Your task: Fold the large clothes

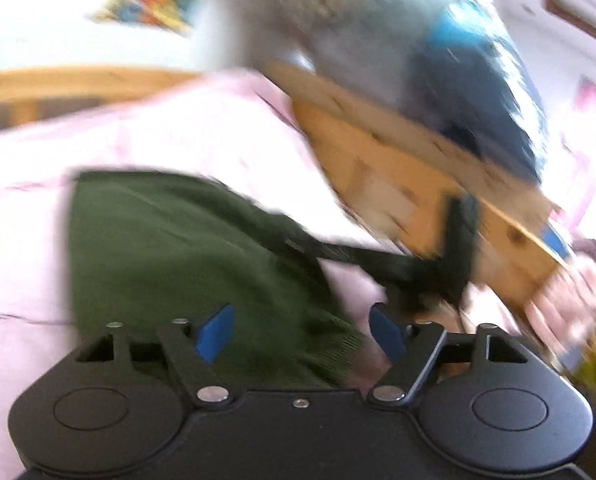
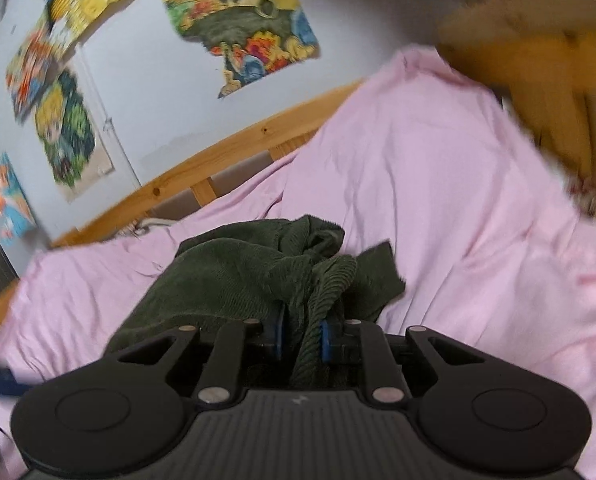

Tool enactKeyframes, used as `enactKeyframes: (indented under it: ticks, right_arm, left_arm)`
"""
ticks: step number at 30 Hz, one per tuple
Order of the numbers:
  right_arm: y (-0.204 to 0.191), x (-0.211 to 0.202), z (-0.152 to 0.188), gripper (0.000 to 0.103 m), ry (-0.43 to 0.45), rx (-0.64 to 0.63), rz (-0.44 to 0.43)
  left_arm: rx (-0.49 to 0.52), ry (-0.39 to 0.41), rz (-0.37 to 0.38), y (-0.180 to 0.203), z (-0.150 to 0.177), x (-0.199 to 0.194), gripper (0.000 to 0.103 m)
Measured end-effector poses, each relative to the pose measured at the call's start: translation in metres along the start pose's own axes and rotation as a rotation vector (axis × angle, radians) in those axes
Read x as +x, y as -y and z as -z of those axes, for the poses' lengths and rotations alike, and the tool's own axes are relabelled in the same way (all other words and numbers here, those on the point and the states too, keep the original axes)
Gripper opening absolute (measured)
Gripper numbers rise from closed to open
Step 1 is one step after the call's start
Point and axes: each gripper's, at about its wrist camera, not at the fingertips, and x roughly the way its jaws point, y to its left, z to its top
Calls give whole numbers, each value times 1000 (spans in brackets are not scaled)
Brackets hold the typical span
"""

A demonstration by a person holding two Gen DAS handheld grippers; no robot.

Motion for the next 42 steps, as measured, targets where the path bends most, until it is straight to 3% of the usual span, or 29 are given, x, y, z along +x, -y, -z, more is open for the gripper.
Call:
enactKeyframes:
  ticks: [3, 4, 5, 9, 12, 15, 17, 20, 25, 28, 30, 32, 37, 39, 42]
  right_arm:
    - [-9, 2, 4, 18, 1, -51, 30]
    - [-7, 3, 6, 19, -2, -42, 29]
    - [-5, 3, 7, 19, -3, -29, 28]
    - [-6, -2, 9, 22, 14, 12, 32]
    - [-12, -11, 10, 27, 11, 43, 60]
    - [-26, -29, 3, 43, 39, 26, 152]
    - [-43, -40, -9, 63, 106, -40, 194]
    - [-70, -30, -34, 88, 145, -123, 147]
    - [-122, 52, -57, 84, 12, -357, -97]
    - [-136, 98, -53, 73, -98, -451, -96]
    - [-135, 120, -39, 73, -153, -523, -54]
    - [-123, 126, -23, 74, -145, -527, -58]
    - [-84, 126, 12, 74, -40, -383, -100]
    - [-75, 133, 15, 75, -41, -359, -105]
    - [-73, 138, 18, 76, -43, -379, -77]
  left_arm:
    - [-34, 56, -303, -20, 1, -11, 91]
    - [-62, 37, -385, -30, 3, -9, 91]
    - [-120, 9, -414, -42, 6, -7, 91]
    - [-339, -59, -315, -82, 26, 3, 91]
    - [-368, -127, -305, -93, 39, 20, 100]
    - [-316, -144, -308, -98, 42, 28, 102]
    - [-296, -147, -296, -99, 42, 32, 102]
    - [-309, -149, -267, -104, 44, 32, 102]
    - [-307, -141, -230, -110, 48, 31, 102]
    - [-299, -131, -217, -111, 51, 30, 102]
    - [-307, -128, -204, -113, 53, 31, 102]
    - [-342, -137, -177, -120, 55, 32, 102]
    - [-521, -222, -68, -140, 70, 48, 102]
    - [-523, -240, -44, -142, 74, 55, 102]
    - [-471, -234, -75, -135, 71, 62, 102]
